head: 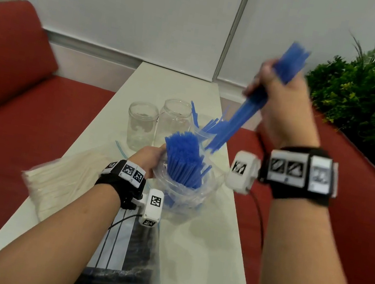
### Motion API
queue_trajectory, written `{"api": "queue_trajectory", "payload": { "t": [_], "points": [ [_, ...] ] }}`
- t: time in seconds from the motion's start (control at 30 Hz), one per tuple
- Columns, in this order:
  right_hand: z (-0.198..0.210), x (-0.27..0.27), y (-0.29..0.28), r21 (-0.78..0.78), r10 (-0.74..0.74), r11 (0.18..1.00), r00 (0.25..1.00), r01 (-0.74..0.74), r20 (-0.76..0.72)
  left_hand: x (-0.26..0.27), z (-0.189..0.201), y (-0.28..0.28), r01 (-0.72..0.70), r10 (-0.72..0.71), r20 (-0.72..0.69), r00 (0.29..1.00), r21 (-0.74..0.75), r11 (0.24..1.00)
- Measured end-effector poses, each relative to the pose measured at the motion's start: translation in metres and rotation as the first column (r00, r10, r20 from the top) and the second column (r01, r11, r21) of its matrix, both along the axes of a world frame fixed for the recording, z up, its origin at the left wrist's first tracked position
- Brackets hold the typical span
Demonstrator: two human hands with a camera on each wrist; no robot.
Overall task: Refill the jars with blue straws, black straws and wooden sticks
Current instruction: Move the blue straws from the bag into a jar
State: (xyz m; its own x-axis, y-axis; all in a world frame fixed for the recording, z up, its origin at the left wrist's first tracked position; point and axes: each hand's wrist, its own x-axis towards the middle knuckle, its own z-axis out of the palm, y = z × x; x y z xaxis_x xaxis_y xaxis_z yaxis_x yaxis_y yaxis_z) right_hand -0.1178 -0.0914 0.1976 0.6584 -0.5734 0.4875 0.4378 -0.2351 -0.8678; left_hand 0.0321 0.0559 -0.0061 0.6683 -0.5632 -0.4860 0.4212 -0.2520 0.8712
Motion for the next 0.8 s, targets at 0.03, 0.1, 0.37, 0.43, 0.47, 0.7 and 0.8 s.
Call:
{"api": "queue_trajectory", "payload": {
  "t": [0.03, 0.1, 0.37, 0.43, 0.47, 0.7, 0.8],
  "points": [
    [0.023, 0.003, -0.008, -0.013, 0.003, 1.000, 0.997, -0.002, 0.075, 0.001, 0.000, -0.002, 0.004, -0.004, 0.002, 1.000, -0.008, 1.000],
    [0.053, 0.014, -0.022, -0.039, -0.034, 0.998, 0.978, 0.043, 0.206, 0.002, -0.001, -0.005, -0.005, 0.005, -0.012, 1.000, -0.035, 0.999],
    [-0.009, 0.117, -0.057, -0.080, -0.290, 0.951, 0.952, 0.298, 0.101, 0.006, -0.013, -0.010, 0.000, -0.004, -0.034, 0.999, -0.138, 0.990],
    [-0.040, 0.138, -0.067, -0.072, -0.306, 0.949, 0.952, 0.306, 0.014, 0.008, -0.014, -0.012, 0.015, -0.023, -0.049, 0.999, -0.162, 0.987],
    [-0.055, 0.148, -0.071, -0.068, -0.313, 0.948, 0.949, 0.311, -0.034, 0.009, -0.014, -0.013, 0.019, -0.031, -0.064, 0.997, -0.175, 0.984],
    [-0.119, 0.162, -0.094, -0.049, -0.293, 0.955, 0.911, 0.291, -0.291, 0.011, -0.014, -0.014, -0.020, 0.006, -0.096, 0.995, -0.151, 0.988],
    [-0.116, 0.158, -0.099, -0.200, -0.394, 0.913, 0.896, 0.356, -0.206, 0.009, -0.011, -0.016, -0.026, 0.012, -0.102, 0.995, -0.132, 0.991]
  ]
}}
